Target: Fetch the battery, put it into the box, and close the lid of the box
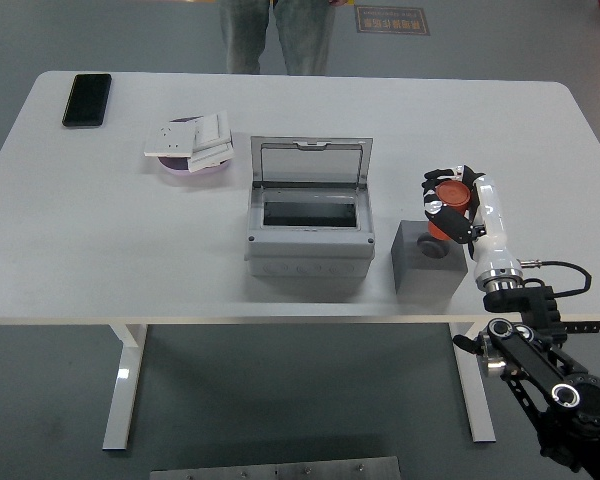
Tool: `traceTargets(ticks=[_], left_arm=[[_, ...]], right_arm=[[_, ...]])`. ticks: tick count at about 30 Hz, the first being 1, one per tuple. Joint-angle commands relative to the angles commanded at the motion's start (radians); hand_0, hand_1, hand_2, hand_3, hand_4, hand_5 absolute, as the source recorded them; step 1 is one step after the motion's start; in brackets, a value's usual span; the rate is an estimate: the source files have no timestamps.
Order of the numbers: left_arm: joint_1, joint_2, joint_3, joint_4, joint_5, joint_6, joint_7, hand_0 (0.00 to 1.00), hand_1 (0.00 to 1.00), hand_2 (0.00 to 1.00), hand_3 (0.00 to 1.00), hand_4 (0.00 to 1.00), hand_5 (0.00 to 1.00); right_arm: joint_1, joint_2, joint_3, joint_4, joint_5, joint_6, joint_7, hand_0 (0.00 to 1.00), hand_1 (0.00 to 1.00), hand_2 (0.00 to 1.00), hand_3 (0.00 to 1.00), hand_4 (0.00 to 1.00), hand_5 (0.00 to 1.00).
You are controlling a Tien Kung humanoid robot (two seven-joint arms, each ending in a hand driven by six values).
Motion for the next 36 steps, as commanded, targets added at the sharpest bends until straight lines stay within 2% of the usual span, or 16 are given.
traceTargets(ticks=[1,2,7,8,10,13,14,25,26,31,32,36], left_arm=[[0.0,0.0,0.0,0.0,0.001,0.0,0.0,0.602,0.755,0.624,0.573,0.632,0.126],[0.0,0.001,-0.001,0.0,0.001,0.0,0.0,0.603,0.755,0.626,0.574,0.633,0.124],[0.0,0.003,0.0,0.001,0.0,0.0,-0.001,0.603,0.755,0.626,0.574,0.633,0.124],[0.0,0.004,0.0,0.001,-0.001,0.0,-0.001,0.602,0.755,0.626,0.574,0.633,0.127],[0.0,0.007,0.001,0.001,-0.002,0.0,-0.002,0.602,0.755,0.626,0.574,0.633,0.127],[0.001,0.009,0.001,0.001,-0.004,0.001,-0.003,0.602,0.755,0.626,0.574,0.633,0.127],[0.001,0.009,0.002,0.001,-0.005,0.001,-0.003,0.602,0.755,0.63,0.573,0.635,0.131],[0.003,0.01,0.006,0.001,-0.016,0.0,-0.005,0.602,0.756,0.634,0.575,0.641,0.134],[0.003,0.01,0.006,0.001,-0.017,0.0,-0.005,0.603,0.756,0.633,0.575,0.642,0.138],[0.005,0.009,0.006,0.001,-0.018,0.001,-0.005,0.603,0.756,0.633,0.575,0.642,0.138],[0.005,0.009,0.006,0.001,-0.018,0.001,-0.005,0.603,0.756,0.635,0.576,0.645,0.139],[0.006,0.009,0.006,0.001,-0.02,0.001,-0.005,0.603,0.756,0.635,0.576,0.645,0.139]], right_arm=[[0.004,-0.005,-0.001,0.003,-0.005,0.0,-0.006,0.477,0.442,0.416,0.395,0.427,0.002],[0.011,-0.013,-0.004,0.01,-0.02,0.001,-0.019,0.439,0.41,0.388,0.358,0.328,0.002],[0.062,-0.074,-0.052,0.05,-0.118,0.023,-0.113,0.439,0.41,0.388,0.358,0.328,0.002],[0.073,-0.087,-0.064,0.057,-0.137,0.029,-0.132,0.408,0.389,0.374,0.354,0.288,0.002],[0.101,-0.117,-0.096,0.074,-0.185,0.046,-0.18,0.408,0.389,0.374,0.354,0.288,0.002],[0.127,-0.138,-0.118,0.094,-0.247,0.069,-0.241,0.408,0.389,0.374,0.354,0.288,0.002],[0.134,-0.141,-0.121,0.1,-0.267,0.078,-0.26,0.395,0.383,0.365,0.351,0.317,0.002],[0.189,-0.142,-0.146,0.159,-0.495,0.171,-0.44,0.386,0.366,0.351,0.346,0.3,0.002],[0.194,-0.14,-0.148,0.162,-0.516,0.178,-0.45,0.365,0.335,0.323,0.334,0.255,0.002],[0.209,-0.134,-0.157,0.17,-0.588,0.199,-0.479,0.365,0.335,0.323,0.334,0.255,0.002],[0.21,-0.133,-0.159,0.169,-0.595,0.201,-0.481,0.358,0.325,0.318,0.331,0.21,0.002],[0.211,-0.131,-0.158,0.163,-0.595,0.199,-0.479,0.358,0.325,0.318,0.331,0.21,0.002]])
